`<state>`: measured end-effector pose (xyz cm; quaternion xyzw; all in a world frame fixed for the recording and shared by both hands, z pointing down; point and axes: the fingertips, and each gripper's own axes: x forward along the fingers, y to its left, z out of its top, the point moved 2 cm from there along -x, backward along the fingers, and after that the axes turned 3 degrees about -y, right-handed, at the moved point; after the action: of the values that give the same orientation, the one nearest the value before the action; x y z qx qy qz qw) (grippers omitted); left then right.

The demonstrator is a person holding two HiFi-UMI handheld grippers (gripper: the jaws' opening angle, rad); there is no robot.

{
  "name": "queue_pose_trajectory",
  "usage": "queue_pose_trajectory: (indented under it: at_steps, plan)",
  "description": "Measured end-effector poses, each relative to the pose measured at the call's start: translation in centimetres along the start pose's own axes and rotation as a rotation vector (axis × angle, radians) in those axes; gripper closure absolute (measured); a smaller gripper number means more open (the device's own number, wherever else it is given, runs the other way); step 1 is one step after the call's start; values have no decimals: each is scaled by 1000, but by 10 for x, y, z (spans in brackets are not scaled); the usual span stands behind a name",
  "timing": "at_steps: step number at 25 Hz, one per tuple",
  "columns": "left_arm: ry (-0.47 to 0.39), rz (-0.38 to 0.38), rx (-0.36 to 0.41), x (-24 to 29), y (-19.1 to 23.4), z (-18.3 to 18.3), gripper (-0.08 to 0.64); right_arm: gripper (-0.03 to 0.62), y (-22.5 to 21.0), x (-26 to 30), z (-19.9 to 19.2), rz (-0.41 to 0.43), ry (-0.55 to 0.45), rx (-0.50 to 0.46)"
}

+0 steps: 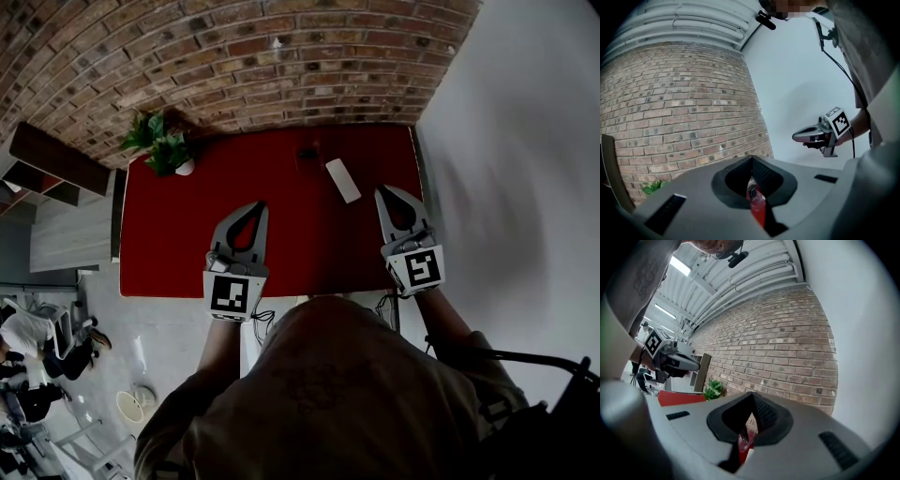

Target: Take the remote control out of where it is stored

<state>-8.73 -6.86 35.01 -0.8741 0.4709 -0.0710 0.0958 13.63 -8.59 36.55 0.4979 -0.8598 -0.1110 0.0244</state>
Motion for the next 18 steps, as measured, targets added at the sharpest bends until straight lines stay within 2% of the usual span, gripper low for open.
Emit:
queue_pose_trajectory:
  at_steps: [6,18]
  plan:
    - [-24,-1,-38,-4,-4,-1,549,578,2,-4,-3,-1,5,1]
    - [-18,24,-37,-8,2,-4,549,578,9,-5,-17,-8,37,29]
